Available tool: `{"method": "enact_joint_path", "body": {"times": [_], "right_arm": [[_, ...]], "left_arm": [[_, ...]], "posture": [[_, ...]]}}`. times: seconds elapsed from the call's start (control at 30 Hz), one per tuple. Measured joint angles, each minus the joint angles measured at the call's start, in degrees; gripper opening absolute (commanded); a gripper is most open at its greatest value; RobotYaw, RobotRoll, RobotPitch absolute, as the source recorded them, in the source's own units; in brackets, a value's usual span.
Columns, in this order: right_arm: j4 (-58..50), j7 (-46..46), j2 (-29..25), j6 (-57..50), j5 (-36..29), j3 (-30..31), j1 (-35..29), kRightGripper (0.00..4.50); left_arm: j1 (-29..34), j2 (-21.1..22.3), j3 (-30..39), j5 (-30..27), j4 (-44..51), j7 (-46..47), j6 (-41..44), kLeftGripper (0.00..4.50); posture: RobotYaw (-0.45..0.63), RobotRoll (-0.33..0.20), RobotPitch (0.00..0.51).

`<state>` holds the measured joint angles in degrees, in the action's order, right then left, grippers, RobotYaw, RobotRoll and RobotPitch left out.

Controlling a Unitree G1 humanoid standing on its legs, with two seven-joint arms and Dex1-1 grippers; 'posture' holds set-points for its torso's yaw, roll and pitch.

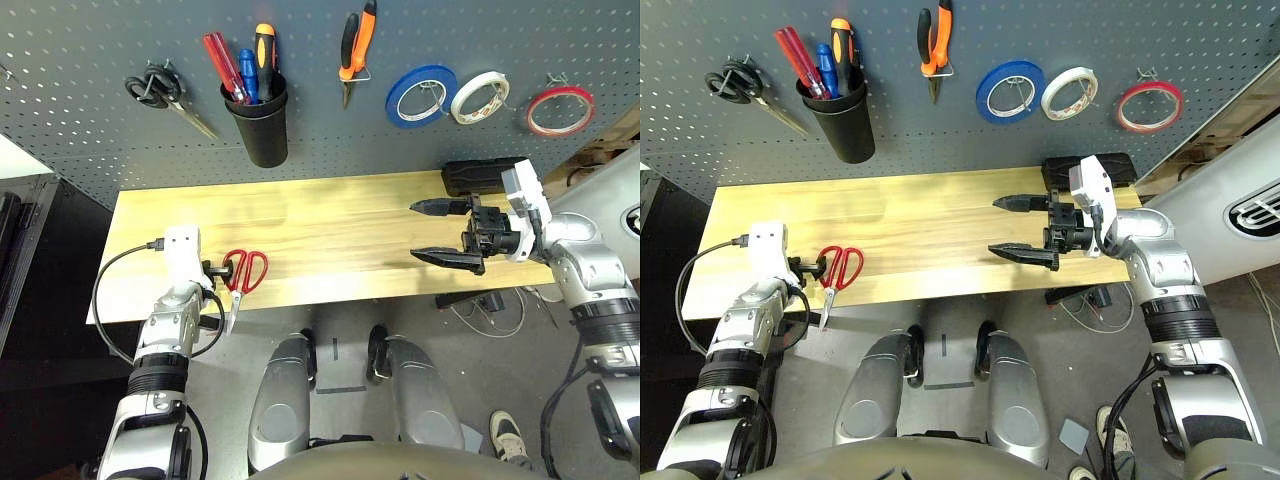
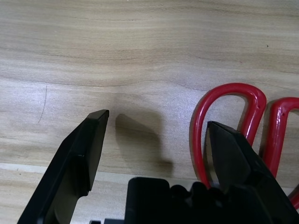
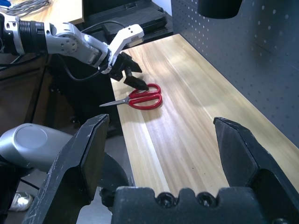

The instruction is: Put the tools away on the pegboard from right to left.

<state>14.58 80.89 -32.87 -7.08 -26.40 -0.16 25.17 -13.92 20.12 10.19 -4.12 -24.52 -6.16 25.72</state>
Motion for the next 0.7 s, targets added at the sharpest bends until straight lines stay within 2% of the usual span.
{"method": "enact_joint_path", "body": {"times": [0.1, 0.4, 0.7], "right_arm": [[-0.01, 0.0, -0.15, -0.24, -0.01, -0.44, 0.0, 4.5], [0.17, 0.19, -0.35, -0.6, -0.01, -0.48, 0.33, 4.5], [2.52, 0.91, -0.5, 0.36, 0.03, -0.49, 1.88, 4.5]], "left_arm": [[-0.32, -0.26, -0.1, 0.0, -0.65, -0.04, -0.55, 3.54], [-0.6, -1.72, 0.2, -0.5, -0.09, -0.06, 0.39, 0.06], [2.21, -1.77, 1.59, -1.56, 11.39, -0.03, 5.05, 0.02]], "posture": [[-0.01, 0.0, 0.239], [0.01, 0.0, 0.224], [0.02, 0.0, 0.206]]}}
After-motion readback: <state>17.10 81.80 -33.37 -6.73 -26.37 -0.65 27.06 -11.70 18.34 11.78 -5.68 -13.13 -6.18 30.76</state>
